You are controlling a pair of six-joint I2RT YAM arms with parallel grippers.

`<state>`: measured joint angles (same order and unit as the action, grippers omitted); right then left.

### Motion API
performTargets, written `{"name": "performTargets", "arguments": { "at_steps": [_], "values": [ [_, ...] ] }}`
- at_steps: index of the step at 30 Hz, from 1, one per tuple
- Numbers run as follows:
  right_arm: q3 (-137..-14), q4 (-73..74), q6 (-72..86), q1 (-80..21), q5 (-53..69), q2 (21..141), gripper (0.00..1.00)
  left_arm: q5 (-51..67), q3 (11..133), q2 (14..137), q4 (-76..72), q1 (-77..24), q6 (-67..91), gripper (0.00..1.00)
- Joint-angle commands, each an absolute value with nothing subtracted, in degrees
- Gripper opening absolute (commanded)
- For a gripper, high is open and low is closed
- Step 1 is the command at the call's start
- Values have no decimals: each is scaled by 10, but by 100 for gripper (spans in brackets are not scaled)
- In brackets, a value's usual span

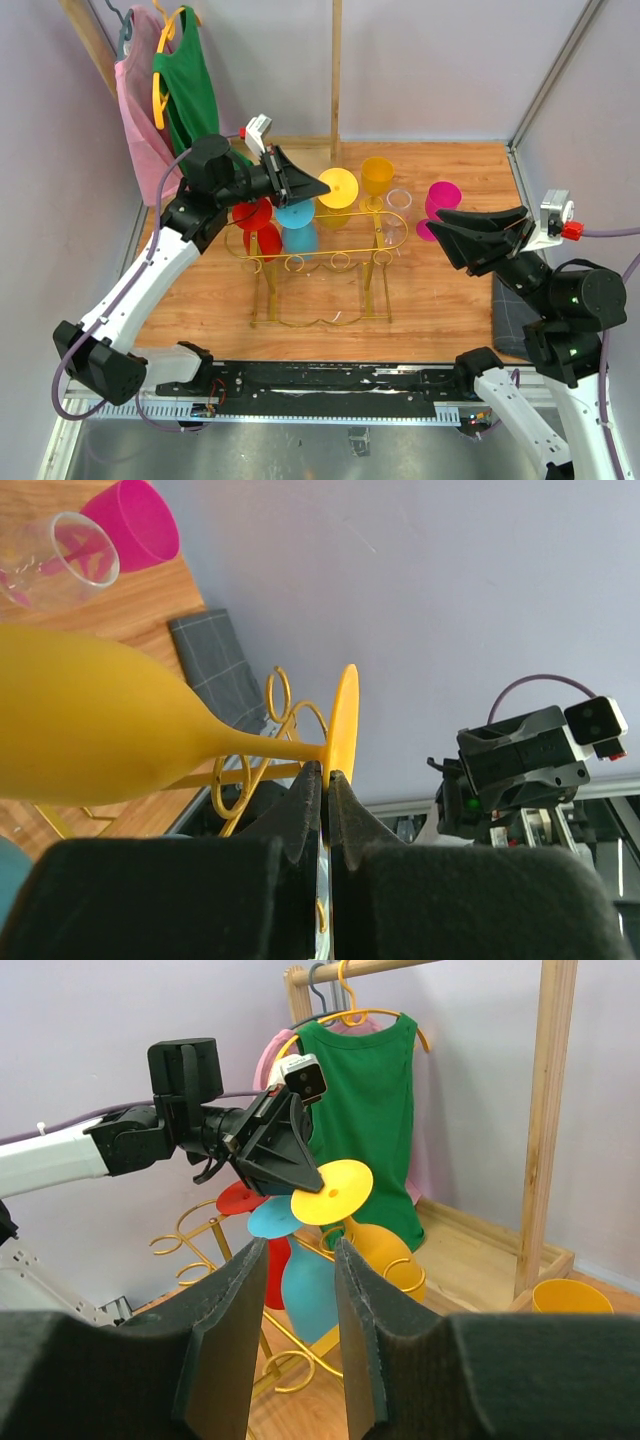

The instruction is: Place the wine glass upside down on the wine glass rack

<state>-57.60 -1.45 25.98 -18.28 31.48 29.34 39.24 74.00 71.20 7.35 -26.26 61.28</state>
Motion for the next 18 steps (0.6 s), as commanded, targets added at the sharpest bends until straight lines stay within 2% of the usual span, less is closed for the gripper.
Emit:
{"name": "performTargets", "arguments": {
  "at_steps": [1,18],
  "values": [
    [-569,-29,267,-178,310,285,34,391,736,696,87,-275,594,0],
    [-563,-33,271,-178,308,284,34,374,714,670,122,-282,565,0]
  ]
}}
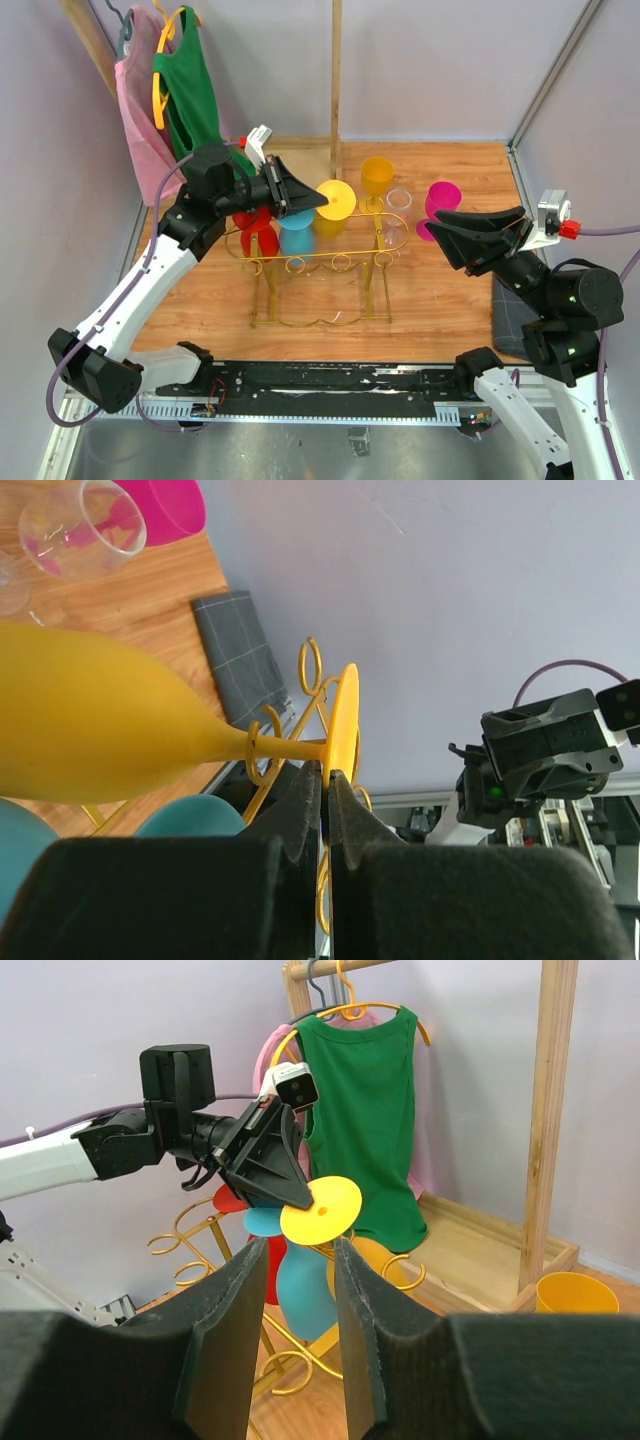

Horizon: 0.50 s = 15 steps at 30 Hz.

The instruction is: Place the wine glass upside down on the wine glass rack

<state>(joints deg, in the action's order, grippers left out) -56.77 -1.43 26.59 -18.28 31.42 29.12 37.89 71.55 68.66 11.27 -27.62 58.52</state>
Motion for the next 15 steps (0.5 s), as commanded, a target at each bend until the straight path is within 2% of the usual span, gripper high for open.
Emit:
{"name": "performTargets", "arguments": {
  "at_steps": [1,7,12,15],
  "values": [
    [-562,-33,271,-179,308,284,34,373,712,668,124,-283,563,0],
    [-558,-39,275,-178,308,286,34,369,703,663,130,-283,552,13],
    [-558,-41,277,-179,308,286,34,369,696,659,124,-283,554,16],
    [-558,-41,278,-179,308,286,34,371,692,655,123,-283,555,22]
  ]
}}
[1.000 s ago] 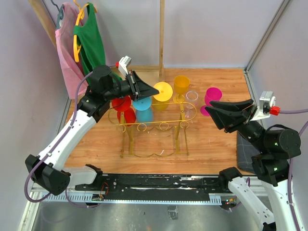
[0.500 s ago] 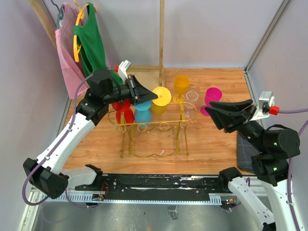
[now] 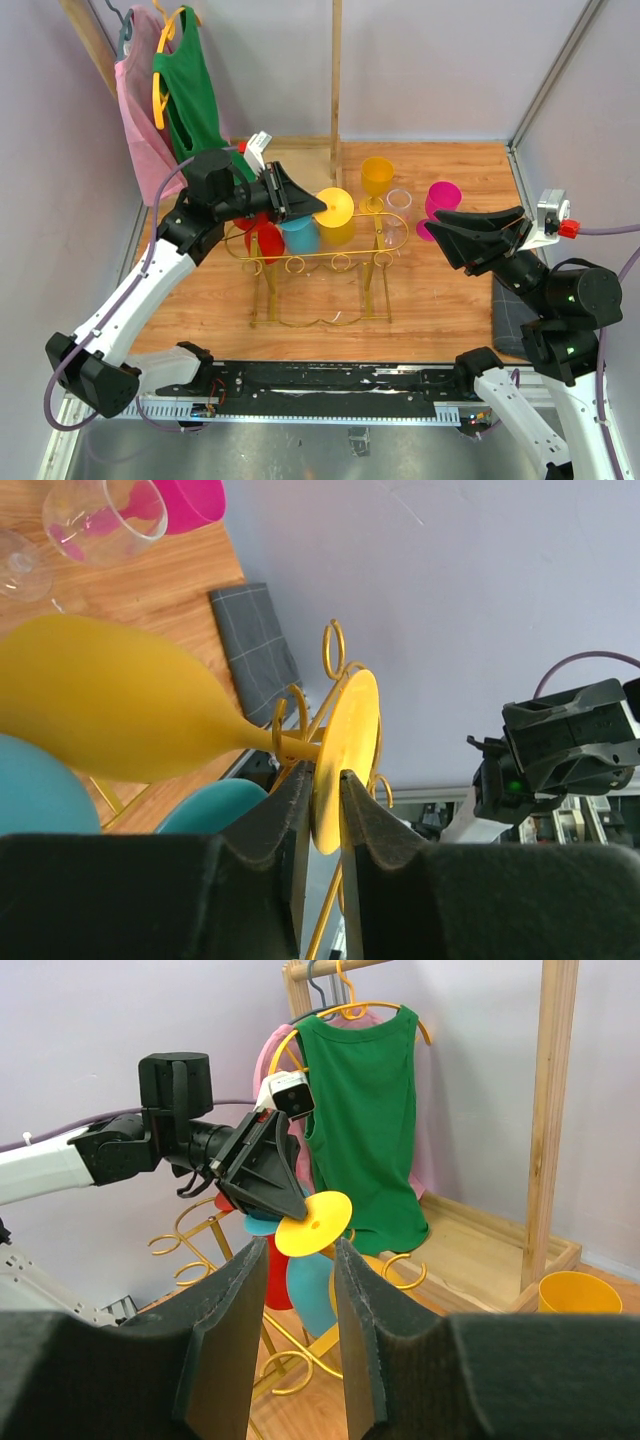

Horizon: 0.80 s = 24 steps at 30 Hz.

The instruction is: Place the wine glass upside down on the wine glass rack

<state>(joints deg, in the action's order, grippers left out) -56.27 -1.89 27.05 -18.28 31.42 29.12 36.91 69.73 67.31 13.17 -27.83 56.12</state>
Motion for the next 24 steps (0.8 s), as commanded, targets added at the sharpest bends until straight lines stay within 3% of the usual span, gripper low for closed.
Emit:
{"name": "performTargets", "arguments": {
  "at_steps": [1,24],
  "values": [
    [-558,-40,278,-179,307,286,34,371,691,654,124,-283,555,26],
    [-562,-47,286,-178,304,284,34,363,692,625,141,-288,551,36]
  ]
}}
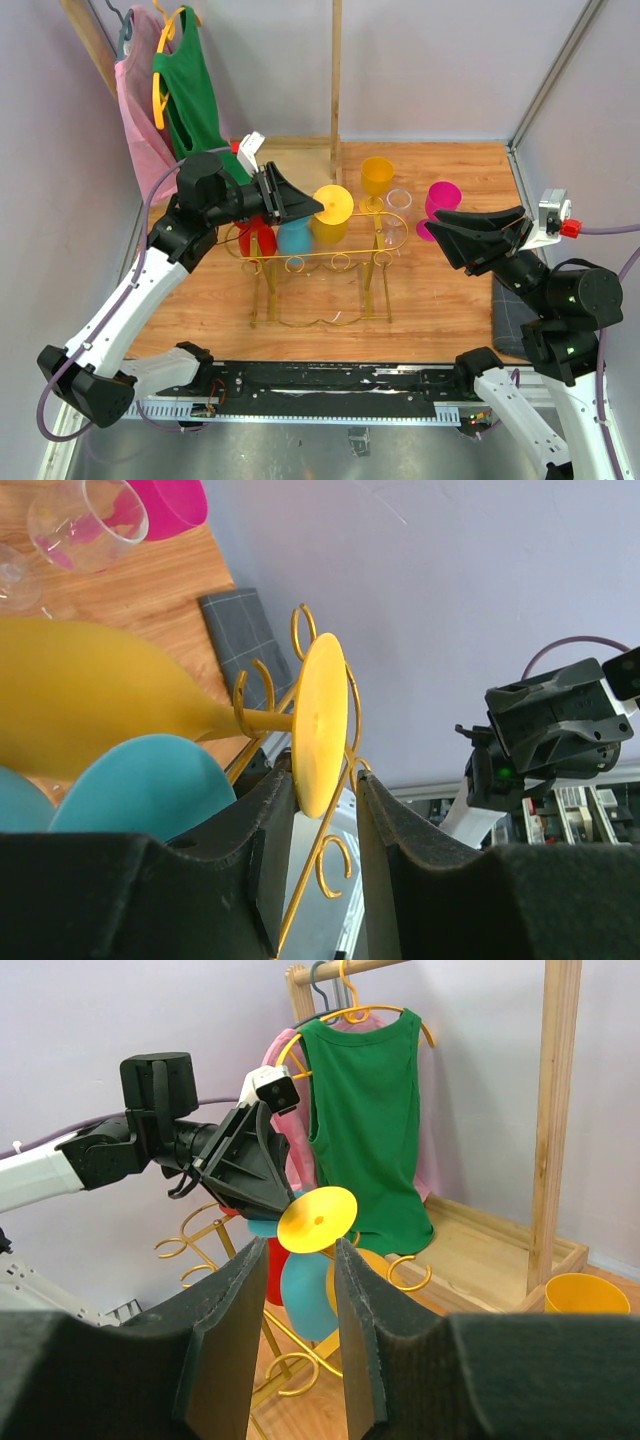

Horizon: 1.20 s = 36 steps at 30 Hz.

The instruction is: Place the wine glass upside down on the wine glass rack

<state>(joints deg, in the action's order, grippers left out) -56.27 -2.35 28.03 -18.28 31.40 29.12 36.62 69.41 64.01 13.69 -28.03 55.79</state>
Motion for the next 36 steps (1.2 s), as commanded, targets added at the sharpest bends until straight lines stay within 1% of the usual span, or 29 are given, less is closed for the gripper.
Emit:
{"name": "performTargets", "arguments": {
  "at_steps": [1,4,30,33,36],
  "values": [
    [-562,-46,286,-179,305,284,34,362,691,624,142,-288,550,35],
    [-561,-46,286,-179,304,283,34,359,690,621,146,-289,551,33],
    [-566,-45,290,-178,303,279,34,341,668,564,163,-294,560,33],
    [-572,-26,280,-179,293,283,35,338,671,551,164,-294,557,33],
    [-592,27,256,-178,256,299,35,331,680,538,167,-294,540,34]
  ]
}}
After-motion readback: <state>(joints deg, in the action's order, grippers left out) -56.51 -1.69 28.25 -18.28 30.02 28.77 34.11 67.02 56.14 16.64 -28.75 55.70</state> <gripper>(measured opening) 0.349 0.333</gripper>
